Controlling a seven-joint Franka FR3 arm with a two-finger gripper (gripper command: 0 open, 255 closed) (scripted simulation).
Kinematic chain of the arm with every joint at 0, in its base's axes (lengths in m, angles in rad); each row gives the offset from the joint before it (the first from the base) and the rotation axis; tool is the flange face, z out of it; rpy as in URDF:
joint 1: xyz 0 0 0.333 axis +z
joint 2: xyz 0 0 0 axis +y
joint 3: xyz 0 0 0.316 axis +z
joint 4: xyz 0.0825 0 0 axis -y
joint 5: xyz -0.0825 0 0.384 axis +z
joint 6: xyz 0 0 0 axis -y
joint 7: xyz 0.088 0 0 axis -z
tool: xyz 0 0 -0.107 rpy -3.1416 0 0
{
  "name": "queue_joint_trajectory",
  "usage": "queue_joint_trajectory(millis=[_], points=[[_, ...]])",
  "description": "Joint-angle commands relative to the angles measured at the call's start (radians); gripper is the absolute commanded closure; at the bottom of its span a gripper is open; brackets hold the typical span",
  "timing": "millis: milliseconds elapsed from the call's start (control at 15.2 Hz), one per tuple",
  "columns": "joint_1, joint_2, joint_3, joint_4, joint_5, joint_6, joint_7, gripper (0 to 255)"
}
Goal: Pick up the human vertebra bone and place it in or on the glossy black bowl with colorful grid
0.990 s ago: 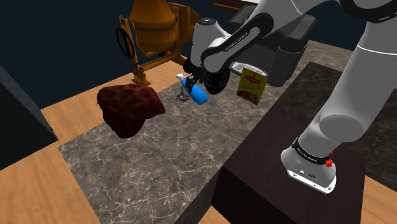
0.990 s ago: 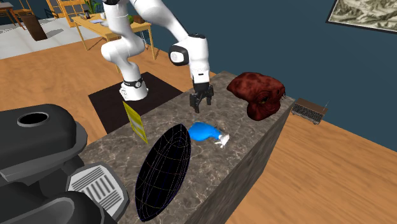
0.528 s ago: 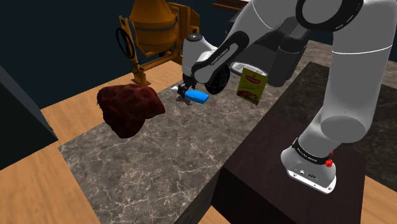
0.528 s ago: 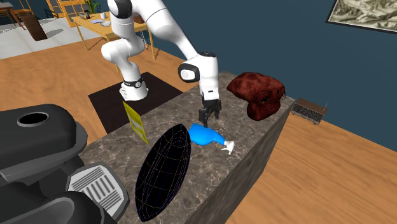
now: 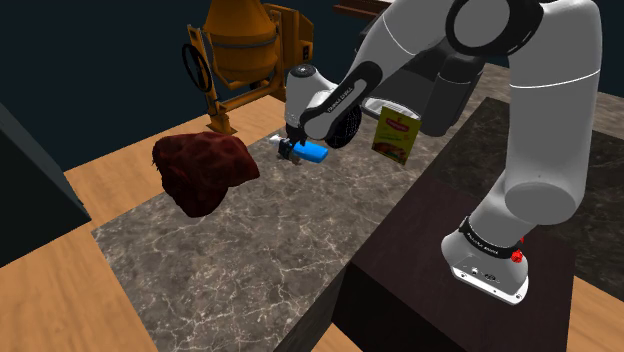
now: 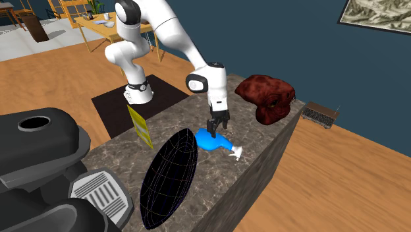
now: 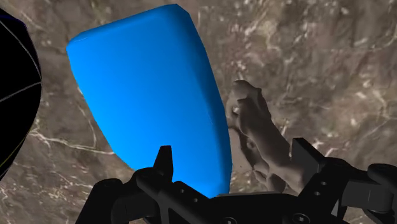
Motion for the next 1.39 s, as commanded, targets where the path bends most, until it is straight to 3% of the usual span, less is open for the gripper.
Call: queue_joint_trajectory(millis=[0, 330, 396, 924, 1320], points=[[0.001, 0.003, -0.002, 0.0, -0.001, 0.002, 0.002, 0], [0.001, 0.003, -0.002, 0.0, -0.001, 0.002, 0.002, 0], [0.001, 0.003, -0.002, 0.0, -0.002, 0.002, 0.002, 255], [-0.003, -0.001, -0.006, -0.021, -0.006, 0.02, 0.002, 255], [-0.012, -0.049, 0.016, -0.004, 0.021, -0.046, -0.02, 255]])
